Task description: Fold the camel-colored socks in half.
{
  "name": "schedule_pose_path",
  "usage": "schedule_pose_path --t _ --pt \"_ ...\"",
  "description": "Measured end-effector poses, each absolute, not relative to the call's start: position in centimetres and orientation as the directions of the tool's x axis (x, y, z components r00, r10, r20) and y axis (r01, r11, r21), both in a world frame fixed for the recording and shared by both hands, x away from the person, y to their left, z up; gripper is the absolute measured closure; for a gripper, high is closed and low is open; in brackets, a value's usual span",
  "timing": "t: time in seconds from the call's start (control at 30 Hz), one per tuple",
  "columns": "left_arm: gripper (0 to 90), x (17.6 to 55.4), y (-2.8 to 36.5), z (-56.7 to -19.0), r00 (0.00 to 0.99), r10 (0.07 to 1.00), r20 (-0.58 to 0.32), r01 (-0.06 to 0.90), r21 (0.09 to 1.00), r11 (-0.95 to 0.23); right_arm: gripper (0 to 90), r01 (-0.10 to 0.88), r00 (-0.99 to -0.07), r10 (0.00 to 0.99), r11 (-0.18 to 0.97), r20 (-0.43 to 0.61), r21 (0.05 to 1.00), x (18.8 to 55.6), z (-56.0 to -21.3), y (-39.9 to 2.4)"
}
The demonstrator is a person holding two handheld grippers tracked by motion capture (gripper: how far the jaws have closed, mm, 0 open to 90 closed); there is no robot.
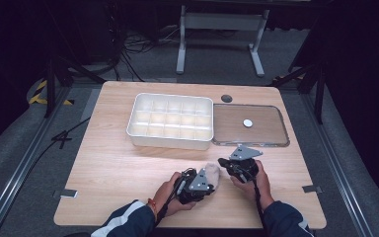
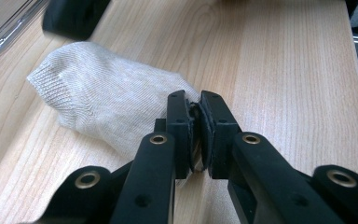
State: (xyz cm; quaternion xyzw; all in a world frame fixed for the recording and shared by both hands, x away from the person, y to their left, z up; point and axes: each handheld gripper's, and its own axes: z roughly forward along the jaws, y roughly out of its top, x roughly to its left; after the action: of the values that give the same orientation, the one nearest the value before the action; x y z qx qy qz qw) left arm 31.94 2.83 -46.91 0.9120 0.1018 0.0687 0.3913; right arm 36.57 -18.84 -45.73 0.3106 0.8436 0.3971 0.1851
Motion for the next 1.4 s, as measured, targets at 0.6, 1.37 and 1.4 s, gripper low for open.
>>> schedule_pose_path --t 0.6,1.37,1.4 --pt "83.7 32.2 2.8 -46.9 0.972 0.233 0.036 0.135 0.728 -0.673 90.0 0.324 -0.811 0.575 0.591 -0.104 0.739 35.3 -46.9 -15.9" --pt "83.8 32.2 2.7 -47.0 0.973 0.226 0.043 0.123 0.731 -0.671 90.0 0.359 -0.769 0.638 0.486 -0.043 0.797 35.8 -45.3 -18.8" --pt "83.8 32.3 2.7 -47.0 0.973 0.226 0.042 0.124 0.731 -0.671 90.0 0.340 -0.778 0.626 0.493 -0.056 0.801 35.5 -44.9 -18.8"
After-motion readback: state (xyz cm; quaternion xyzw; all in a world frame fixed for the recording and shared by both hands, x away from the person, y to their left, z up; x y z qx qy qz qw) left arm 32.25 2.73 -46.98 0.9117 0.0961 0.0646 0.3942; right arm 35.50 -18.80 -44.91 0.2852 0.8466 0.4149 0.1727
